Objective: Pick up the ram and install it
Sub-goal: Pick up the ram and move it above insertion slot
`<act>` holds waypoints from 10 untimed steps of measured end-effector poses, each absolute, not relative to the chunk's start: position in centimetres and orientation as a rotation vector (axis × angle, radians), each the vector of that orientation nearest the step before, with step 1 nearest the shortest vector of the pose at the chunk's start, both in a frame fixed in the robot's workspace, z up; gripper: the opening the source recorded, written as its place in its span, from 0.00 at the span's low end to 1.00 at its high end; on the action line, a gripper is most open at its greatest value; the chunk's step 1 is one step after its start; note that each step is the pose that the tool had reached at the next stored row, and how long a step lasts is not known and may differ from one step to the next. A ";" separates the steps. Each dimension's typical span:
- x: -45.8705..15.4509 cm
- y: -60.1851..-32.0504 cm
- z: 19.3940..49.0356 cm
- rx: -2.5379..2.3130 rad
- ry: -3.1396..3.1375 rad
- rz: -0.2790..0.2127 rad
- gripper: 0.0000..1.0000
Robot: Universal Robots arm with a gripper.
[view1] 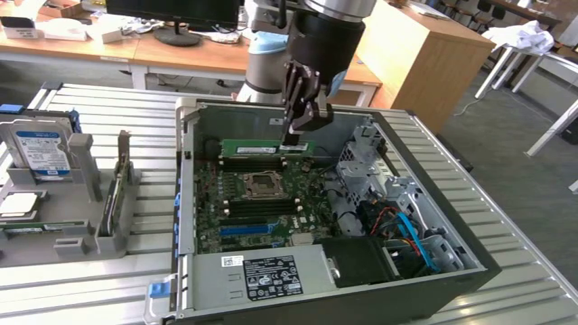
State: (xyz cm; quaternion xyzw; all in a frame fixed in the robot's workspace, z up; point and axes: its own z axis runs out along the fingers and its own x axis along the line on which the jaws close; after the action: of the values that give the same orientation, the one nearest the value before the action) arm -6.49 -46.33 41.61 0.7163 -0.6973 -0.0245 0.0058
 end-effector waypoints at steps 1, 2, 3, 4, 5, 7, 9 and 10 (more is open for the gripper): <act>-6.2 -46.4 41.6 2.241 -2.182 -0.078 0.12; -6.0 -46.4 41.6 2.241 -2.182 -0.080 0.12; -5.7 -46.5 41.6 2.240 -2.181 -0.082 0.12; -5.4 -46.5 41.6 2.239 -2.180 -0.084 0.12; -5.2 -46.5 41.6 2.238 -2.179 -0.086 0.12; -4.6 -46.6 41.6 2.236 -2.178 -0.090 0.12; -4.0 -46.7 41.6 2.235 -2.176 -0.094 0.12; -3.8 -46.7 41.6 2.234 -2.175 -0.096 0.12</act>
State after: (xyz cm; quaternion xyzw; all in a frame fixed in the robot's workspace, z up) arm -3.76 -46.71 41.60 0.7161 -0.6973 -0.0308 0.0112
